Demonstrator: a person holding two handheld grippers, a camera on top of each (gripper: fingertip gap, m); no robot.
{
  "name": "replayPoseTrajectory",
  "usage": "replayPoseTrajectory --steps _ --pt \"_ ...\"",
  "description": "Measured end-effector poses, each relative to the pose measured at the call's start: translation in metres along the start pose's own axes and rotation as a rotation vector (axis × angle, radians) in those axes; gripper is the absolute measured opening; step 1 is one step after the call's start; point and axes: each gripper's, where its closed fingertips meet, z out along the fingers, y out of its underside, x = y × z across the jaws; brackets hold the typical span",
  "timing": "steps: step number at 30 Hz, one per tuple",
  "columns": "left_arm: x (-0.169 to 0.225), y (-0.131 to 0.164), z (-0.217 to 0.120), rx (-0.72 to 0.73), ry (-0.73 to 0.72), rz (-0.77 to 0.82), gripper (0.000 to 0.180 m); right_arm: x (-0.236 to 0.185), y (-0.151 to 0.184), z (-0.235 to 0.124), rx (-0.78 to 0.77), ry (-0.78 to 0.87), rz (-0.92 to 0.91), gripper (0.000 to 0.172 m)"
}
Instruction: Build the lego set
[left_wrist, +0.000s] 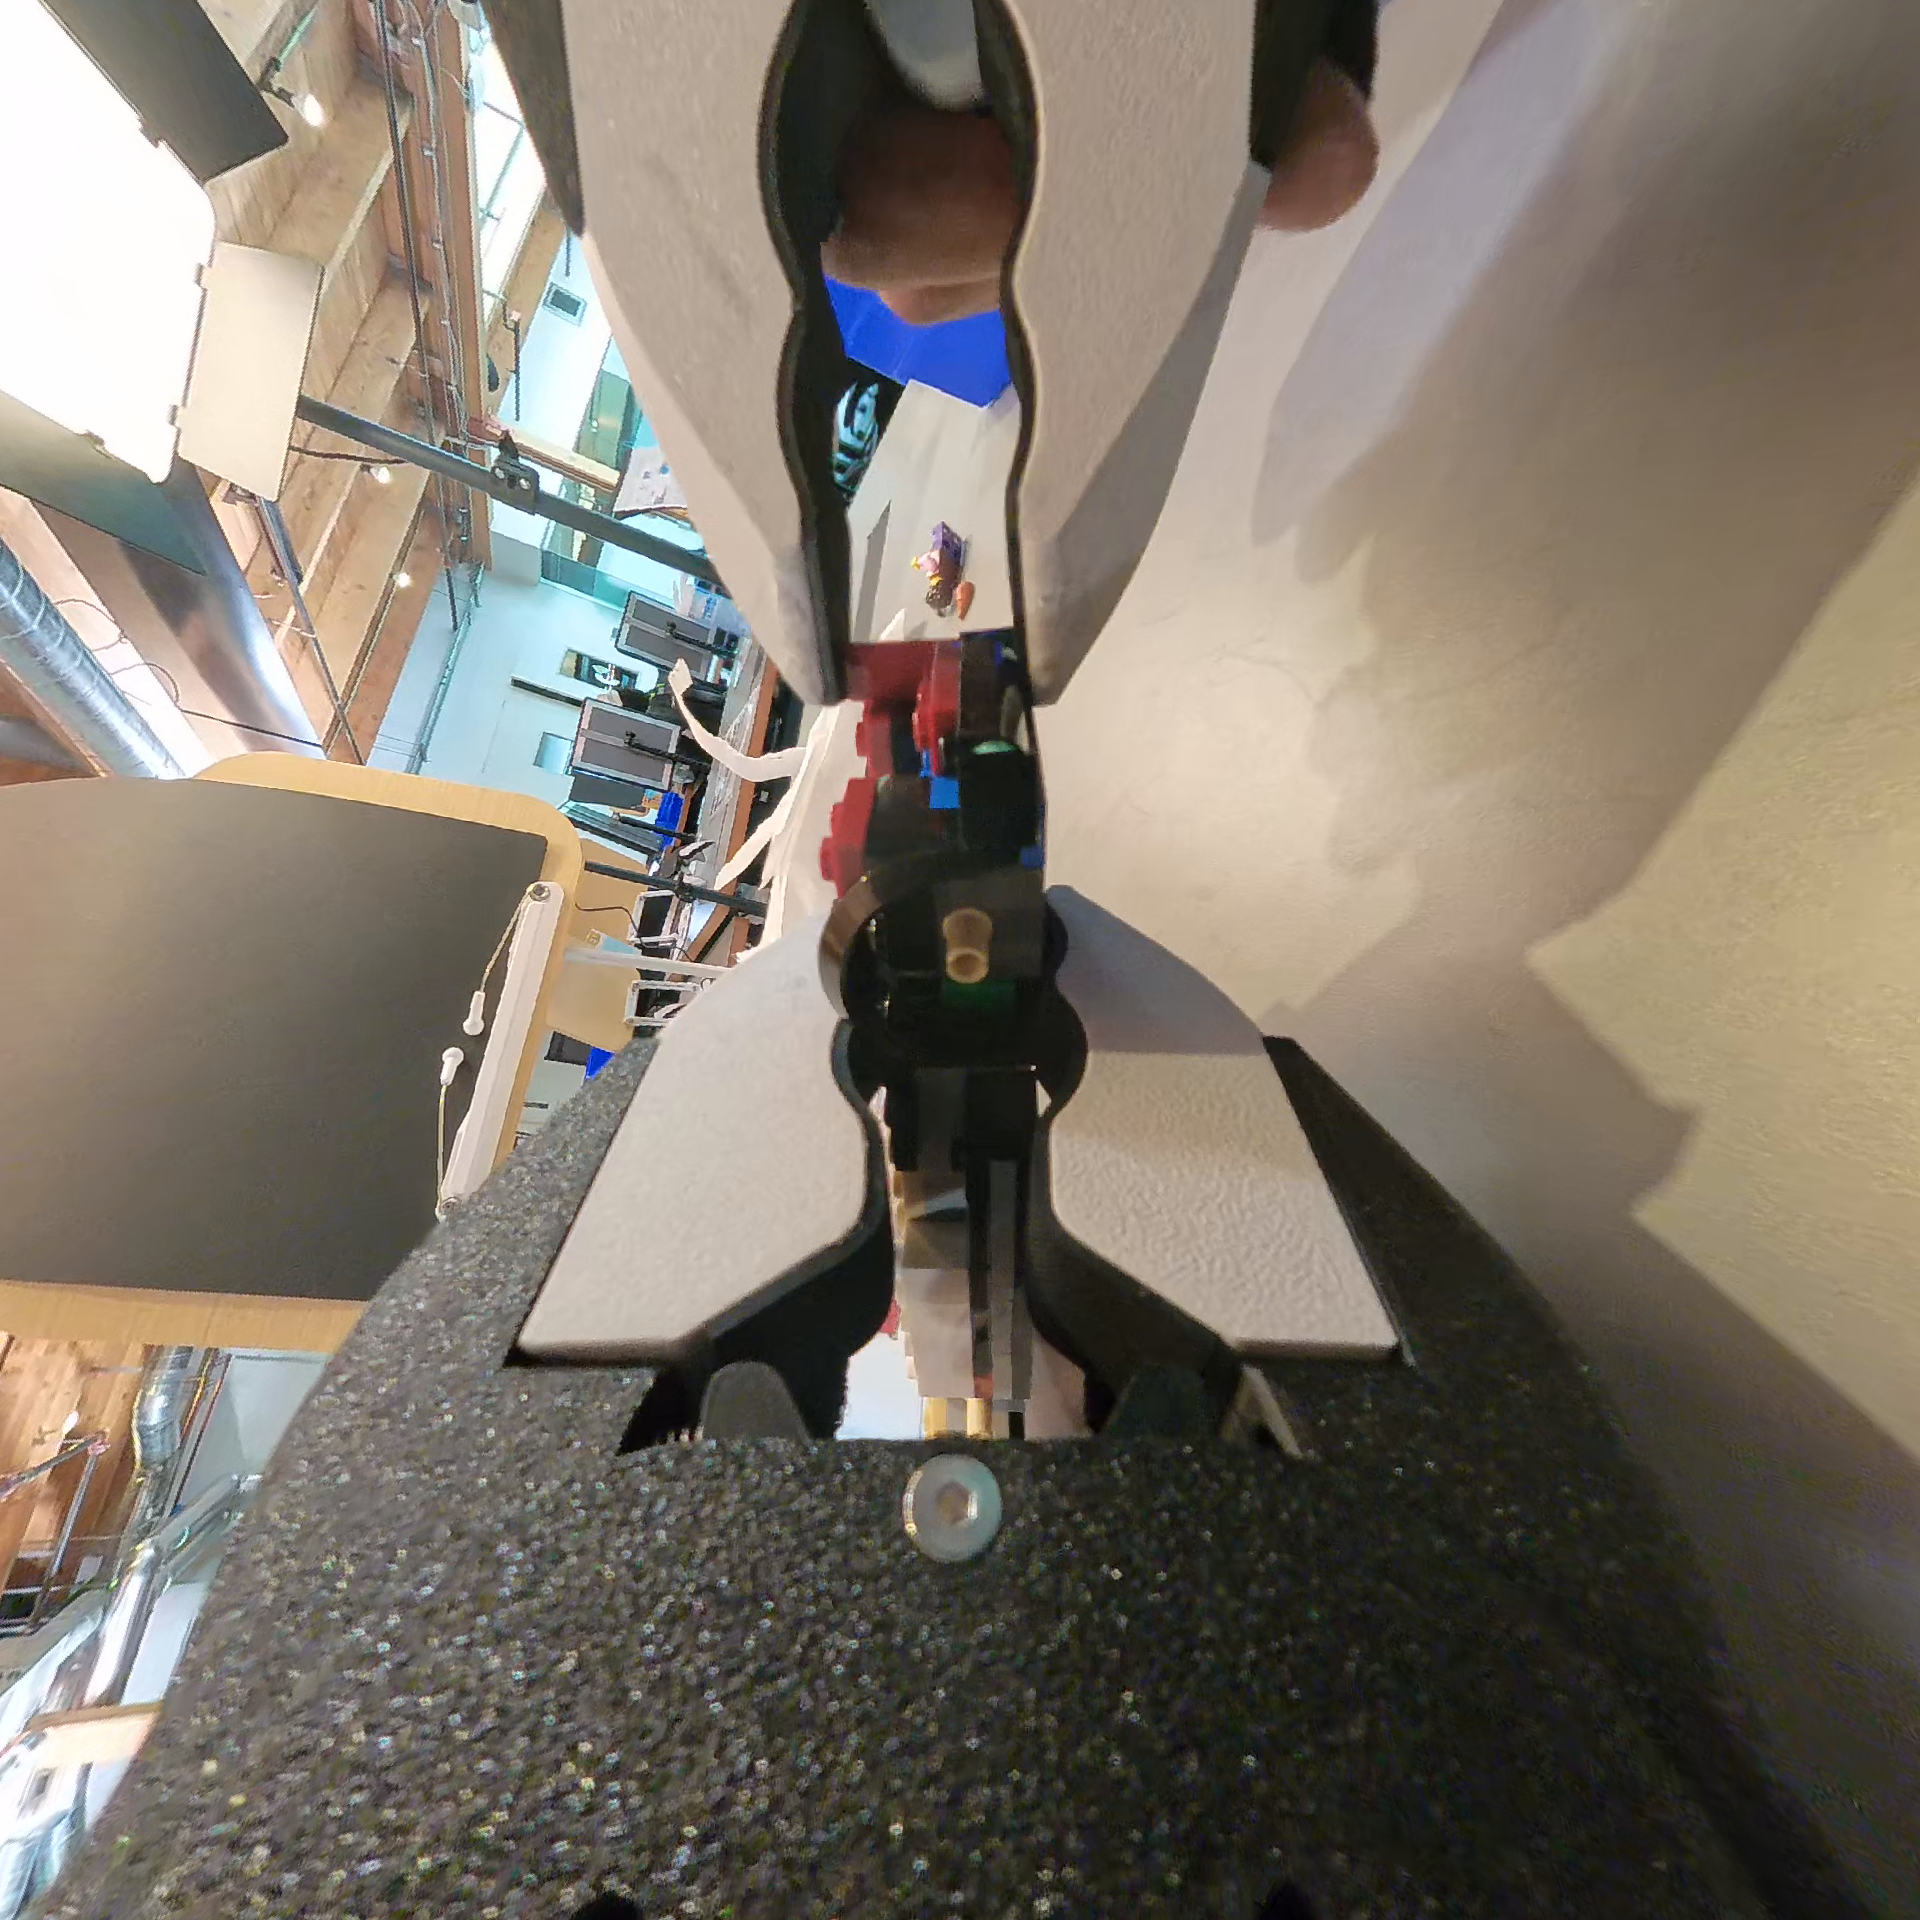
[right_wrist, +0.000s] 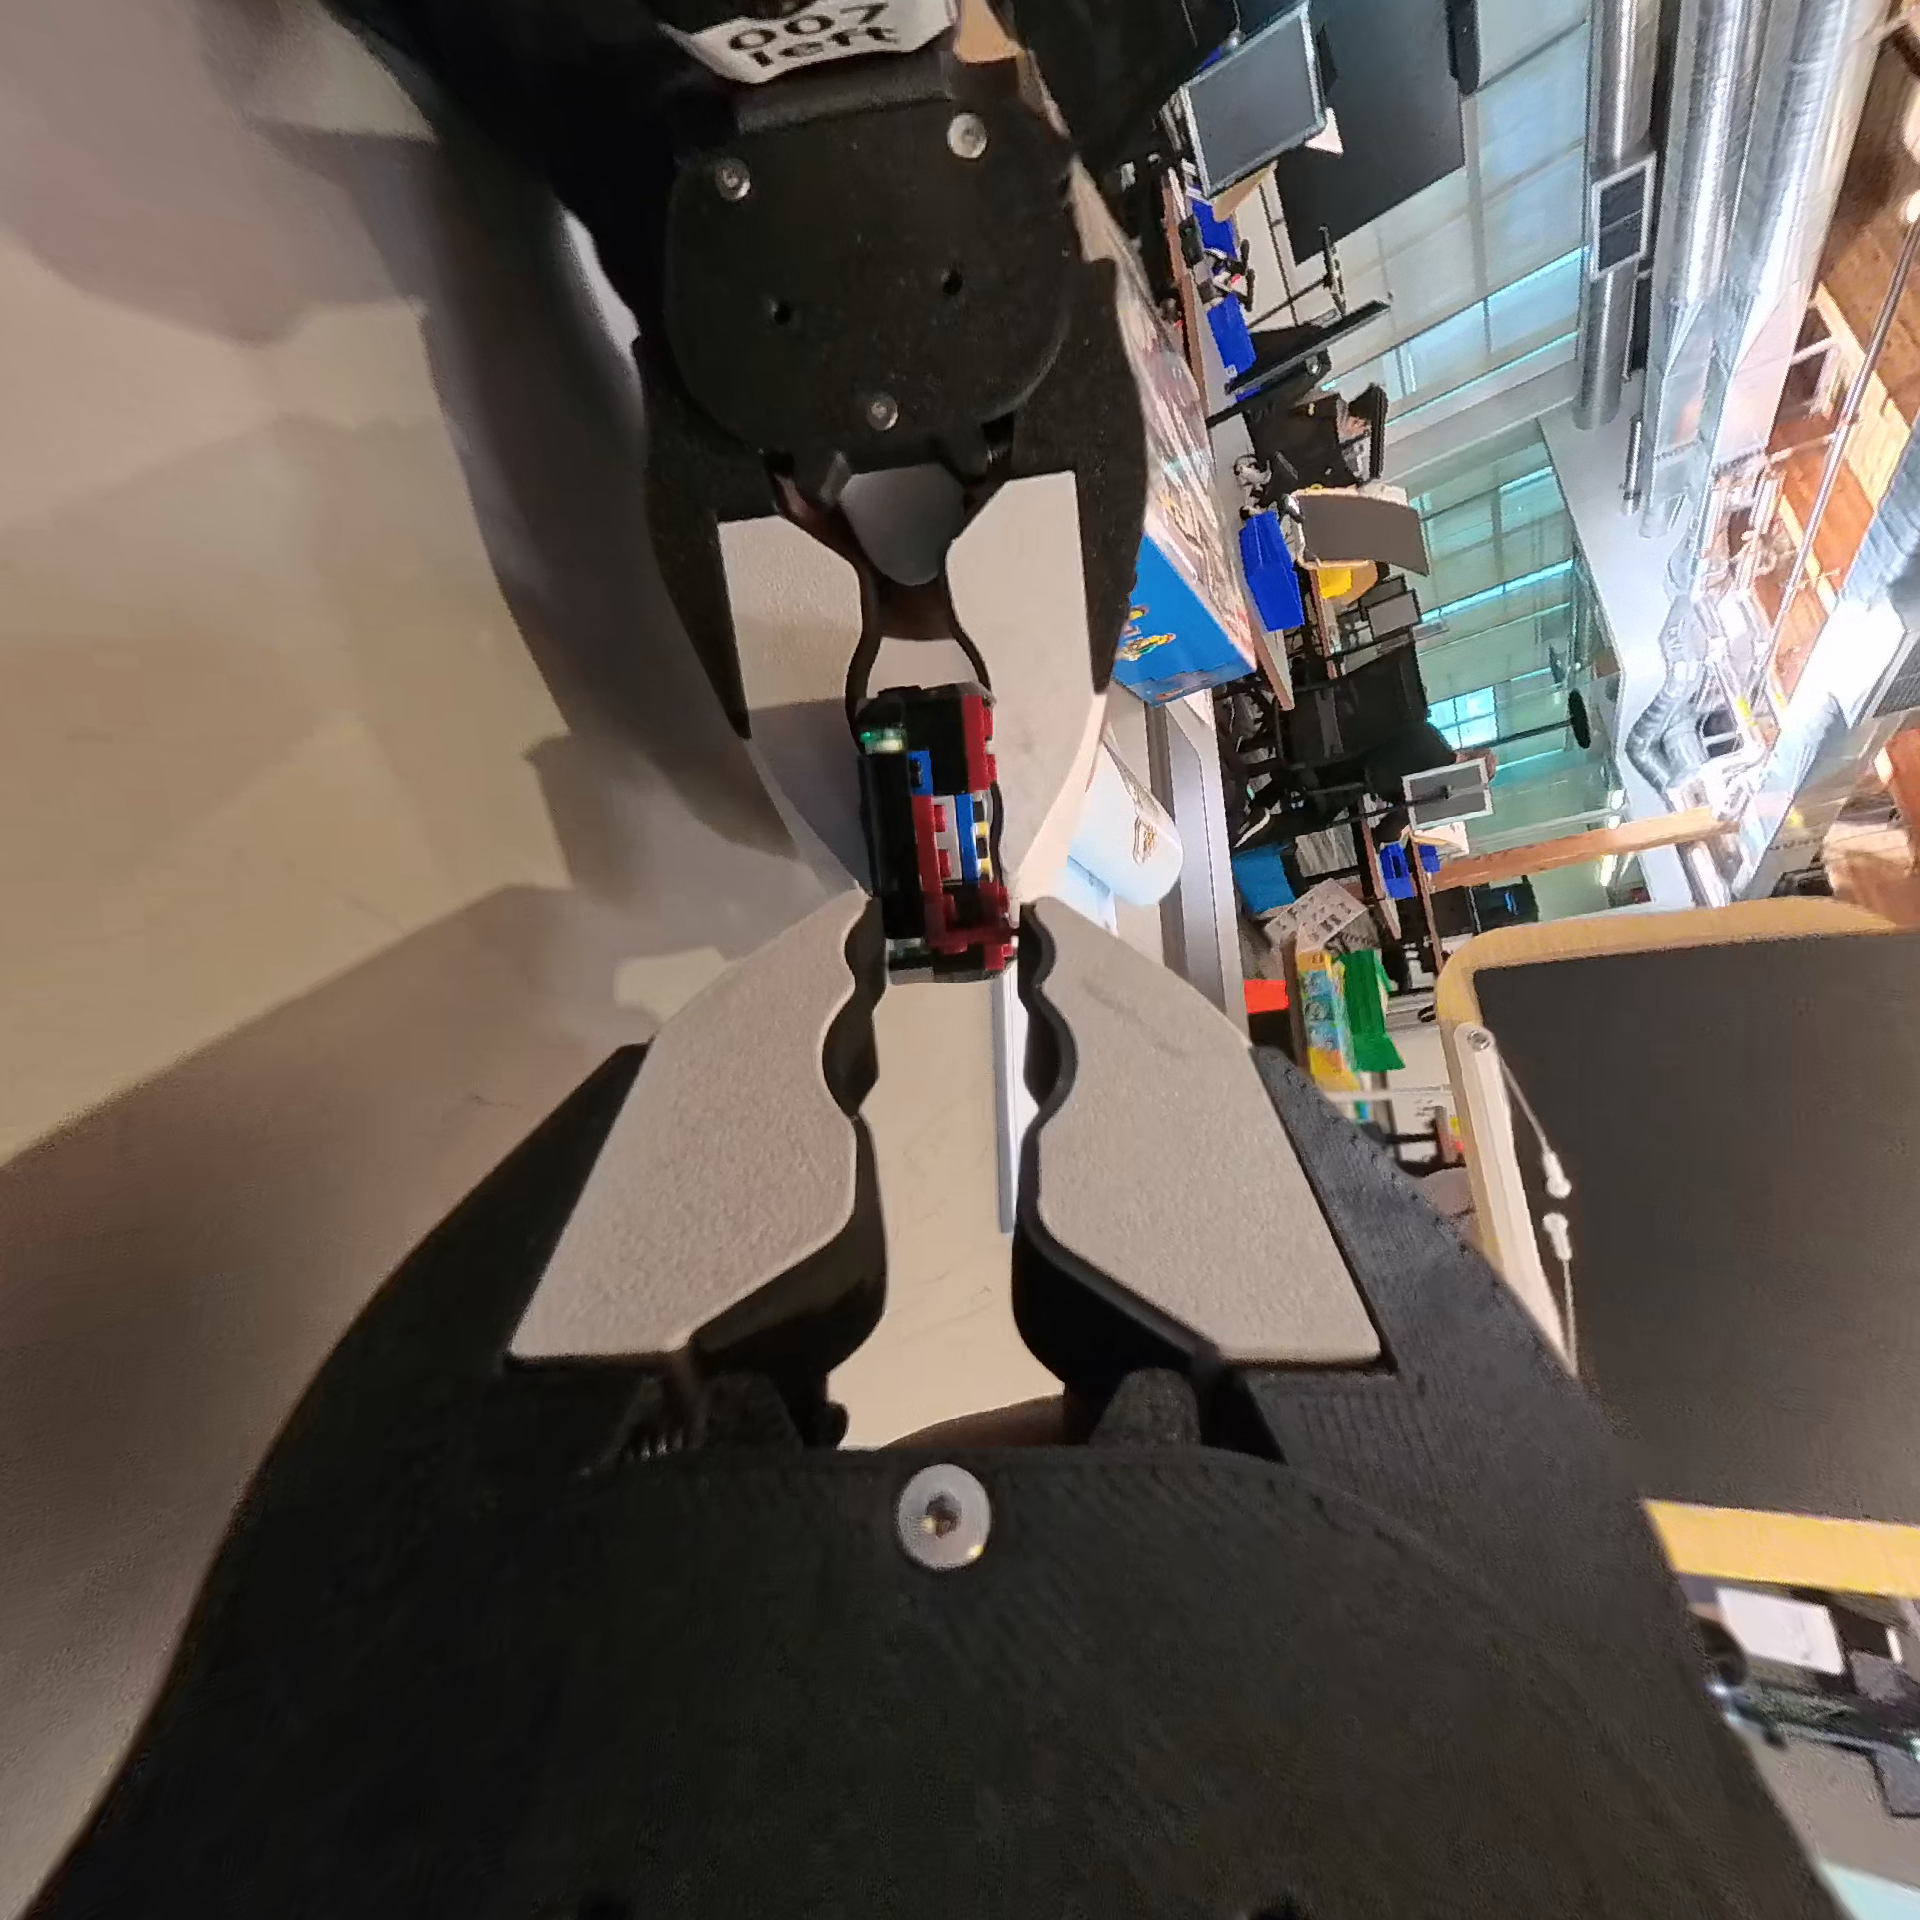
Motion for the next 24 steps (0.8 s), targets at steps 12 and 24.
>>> replayPoseTrajectory --steps 12,24 --pt "-0.003 0.011 0.004 -0.084 -0.047 0.046 0.026 -0.003 0.019 -0.033 -0.183 0.092 0.156 0.037" --pt "0.010 0.002 0.008 -0.125 -0.064 0.229 0.026 -0.060 0.071 -0.147 -0.493 0.051 0.481 0.029"
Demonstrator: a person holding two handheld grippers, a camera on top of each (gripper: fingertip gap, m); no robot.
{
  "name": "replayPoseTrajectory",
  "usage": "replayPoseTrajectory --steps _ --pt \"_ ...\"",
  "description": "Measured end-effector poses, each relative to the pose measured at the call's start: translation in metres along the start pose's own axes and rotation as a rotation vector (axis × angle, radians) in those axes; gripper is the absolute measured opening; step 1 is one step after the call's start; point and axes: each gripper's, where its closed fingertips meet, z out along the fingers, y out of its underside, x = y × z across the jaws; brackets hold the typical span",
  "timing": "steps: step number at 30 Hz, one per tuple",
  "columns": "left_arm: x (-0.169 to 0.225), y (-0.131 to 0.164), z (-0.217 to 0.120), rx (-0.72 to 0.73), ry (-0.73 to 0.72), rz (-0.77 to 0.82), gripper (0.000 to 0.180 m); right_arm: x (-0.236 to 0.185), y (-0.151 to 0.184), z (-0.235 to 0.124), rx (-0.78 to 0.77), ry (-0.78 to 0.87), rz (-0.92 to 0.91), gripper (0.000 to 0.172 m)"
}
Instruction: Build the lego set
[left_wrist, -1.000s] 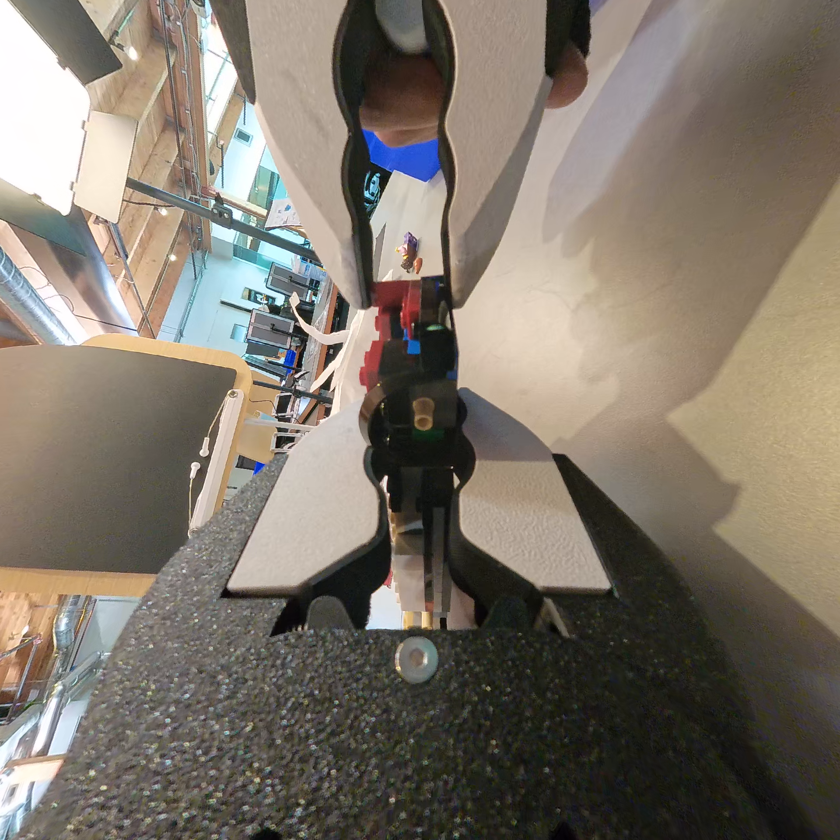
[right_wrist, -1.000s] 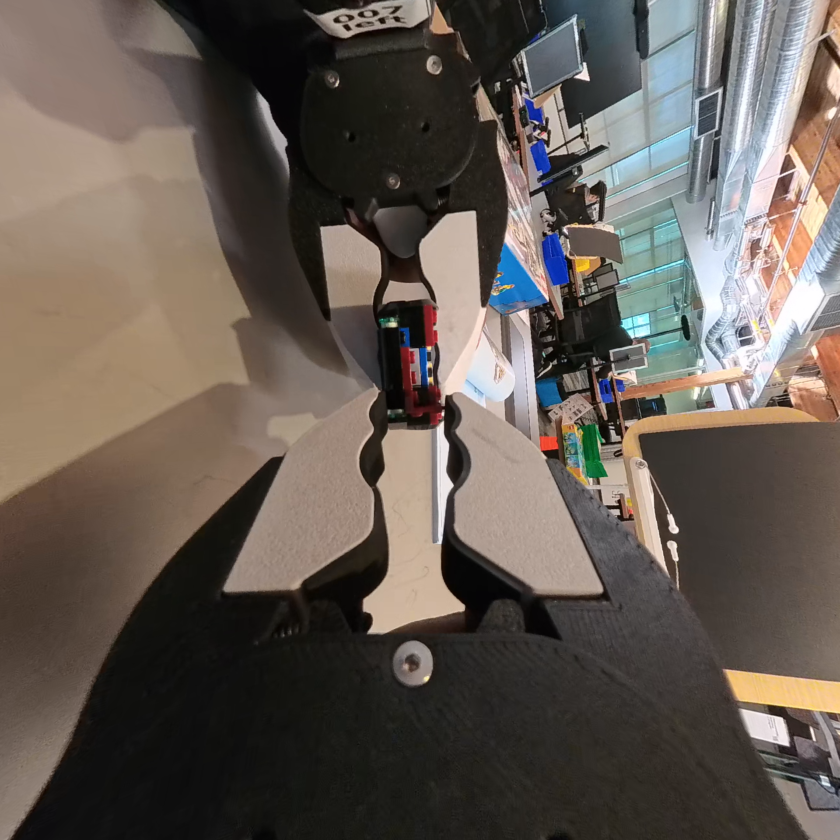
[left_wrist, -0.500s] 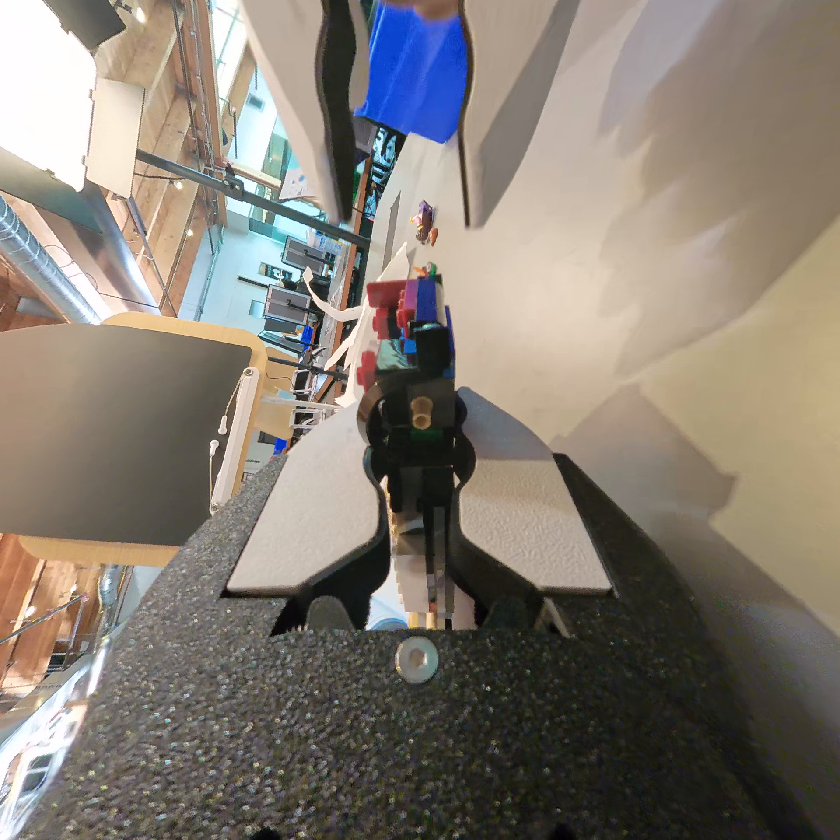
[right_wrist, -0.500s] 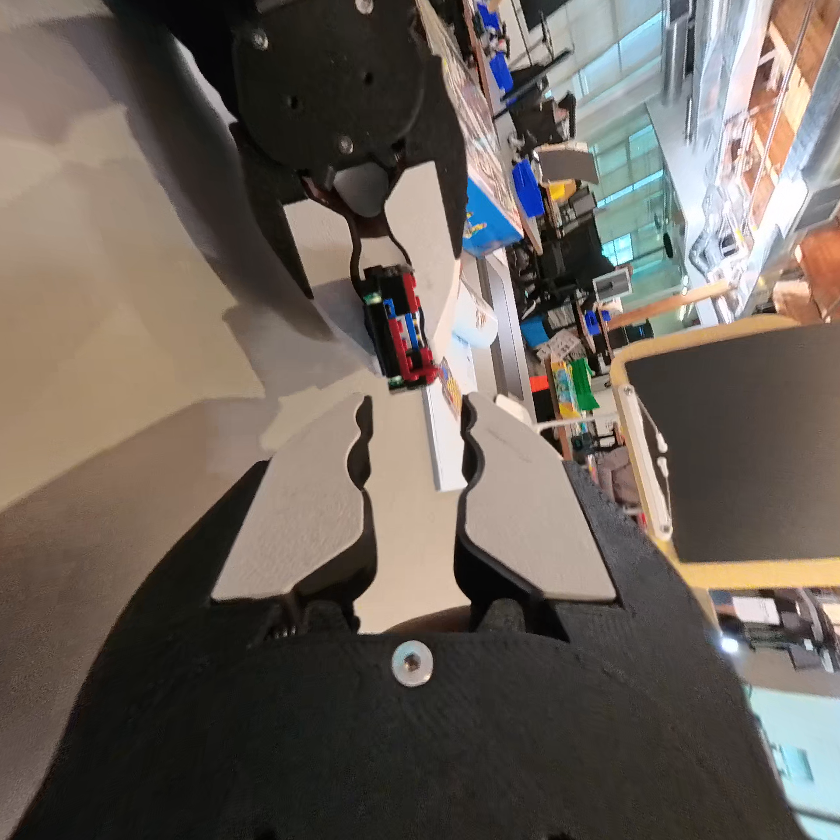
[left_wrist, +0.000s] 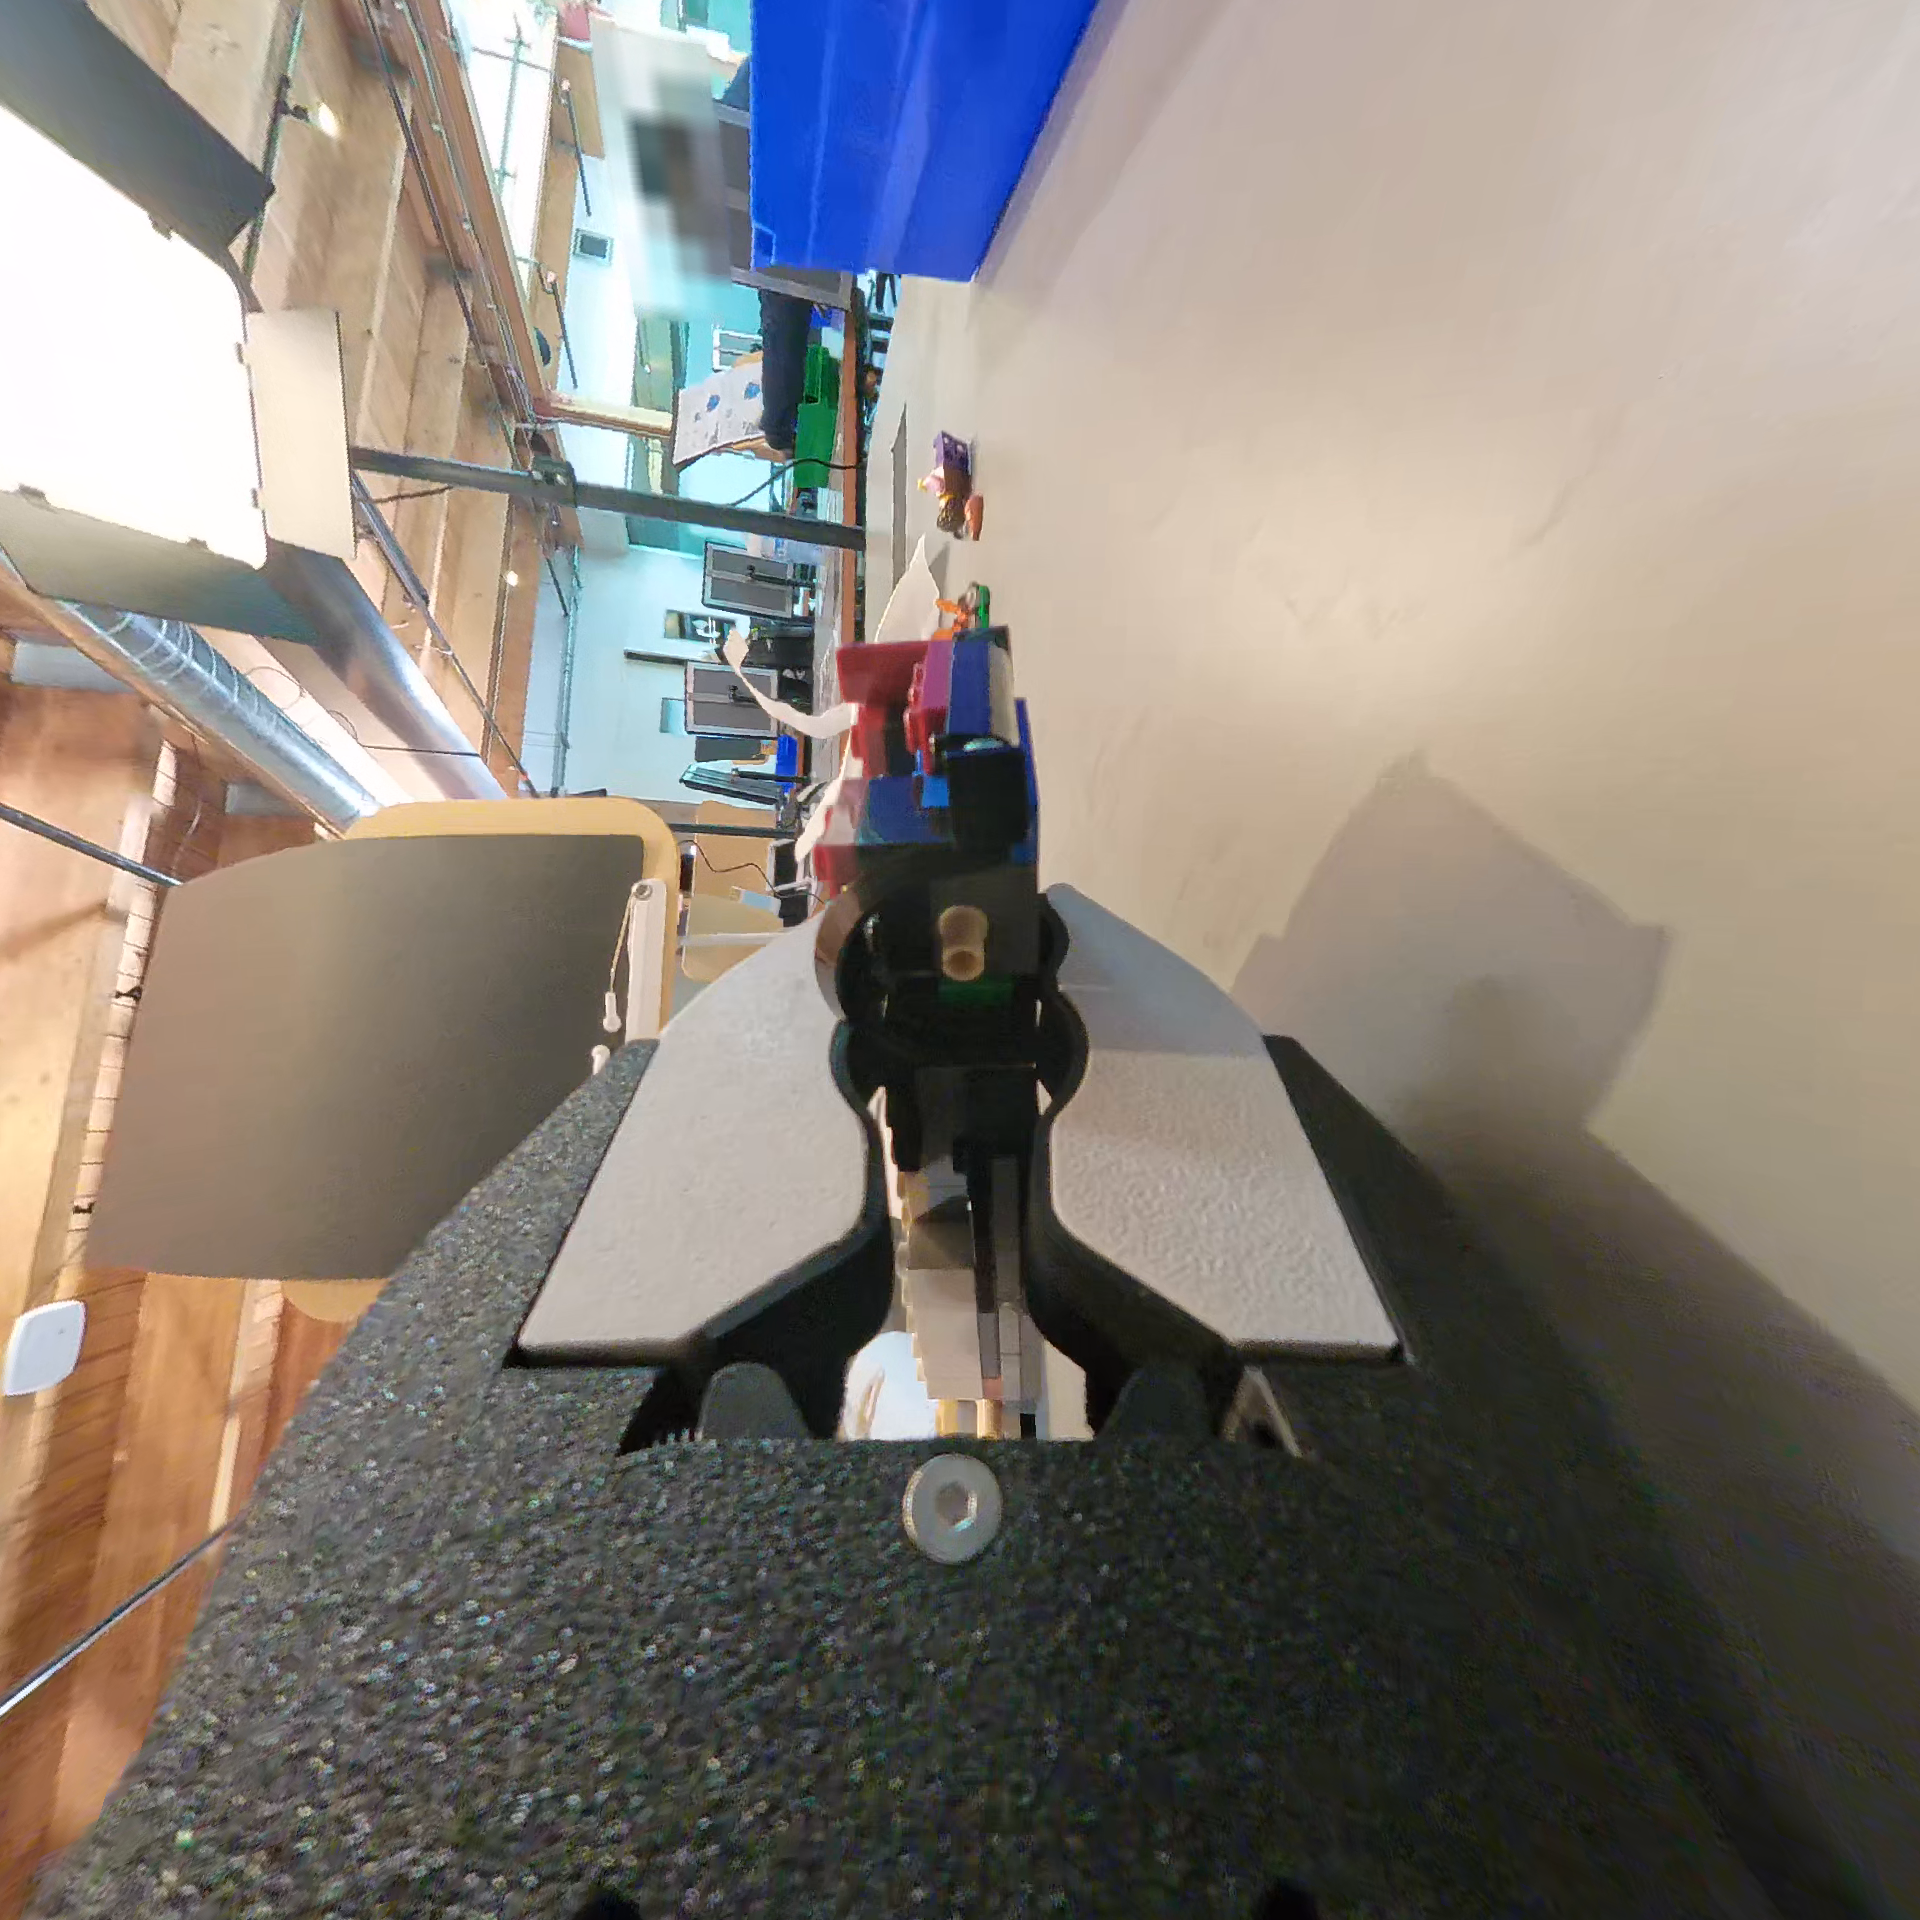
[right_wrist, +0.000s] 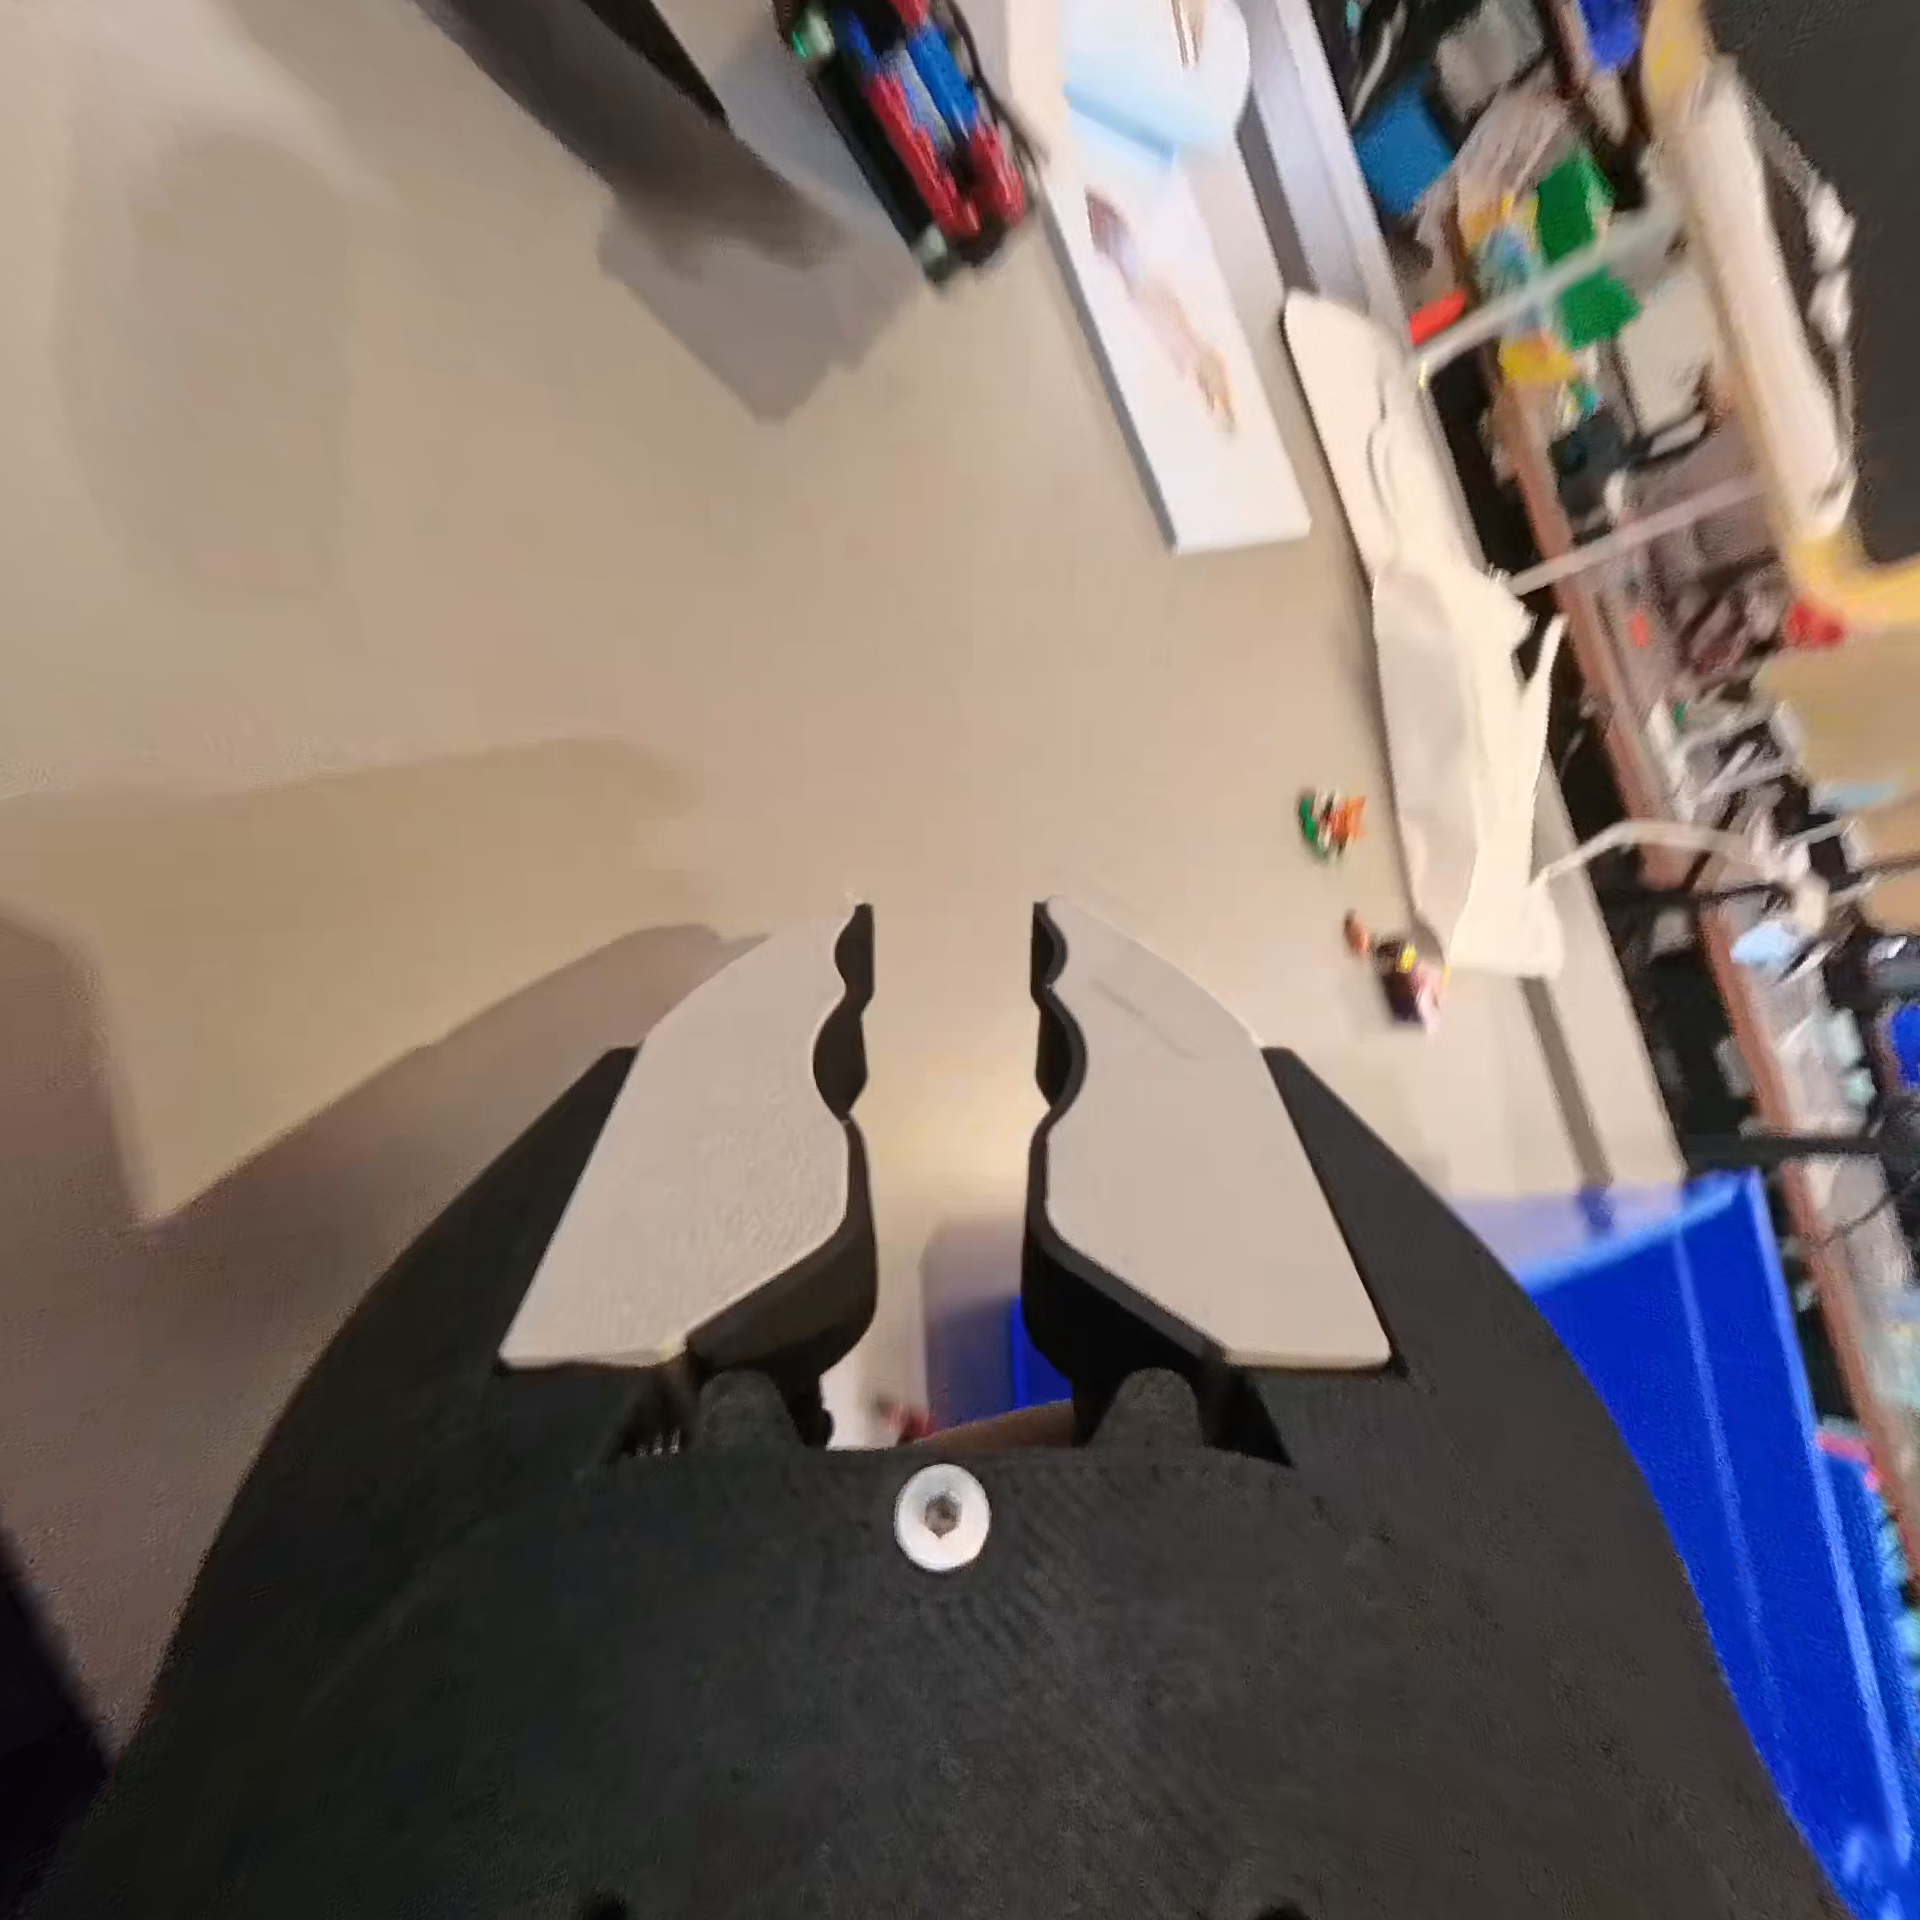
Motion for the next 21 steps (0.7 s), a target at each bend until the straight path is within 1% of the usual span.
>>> replayPoseTrajectory --steps 5,8,10,14,16,18,21 --pt "0.005 -0.009 0.000 0.013 0.002 0.031 0.026 0.002 0.060 -0.038 -0.128 0.008 0.222 0.026" --pt "0.008 -0.013 0.001 0.020 0.009 0.031 0.026 0.001 0.091 -0.049 -0.209 0.024 0.318 0.026" --pt "0.010 -0.015 0.003 0.023 0.016 0.033 0.026 -0.004 0.104 -0.053 -0.230 0.007 0.381 0.026" --pt "0.014 -0.020 0.004 0.031 0.028 0.032 0.026 -0.008 0.115 -0.046 -0.242 -0.021 0.507 0.026" --pt "0.015 -0.022 0.004 0.035 0.030 0.032 0.026 -0.008 0.120 -0.040 -0.270 -0.019 0.538 0.026" --pt "0.016 -0.023 0.004 0.039 0.032 0.032 0.026 -0.009 0.118 -0.034 -0.270 -0.036 0.555 0.026" --pt "0.016 -0.023 0.003 0.042 0.035 0.029 0.026 -0.010 0.112 -0.026 -0.280 -0.047 0.572 0.013"
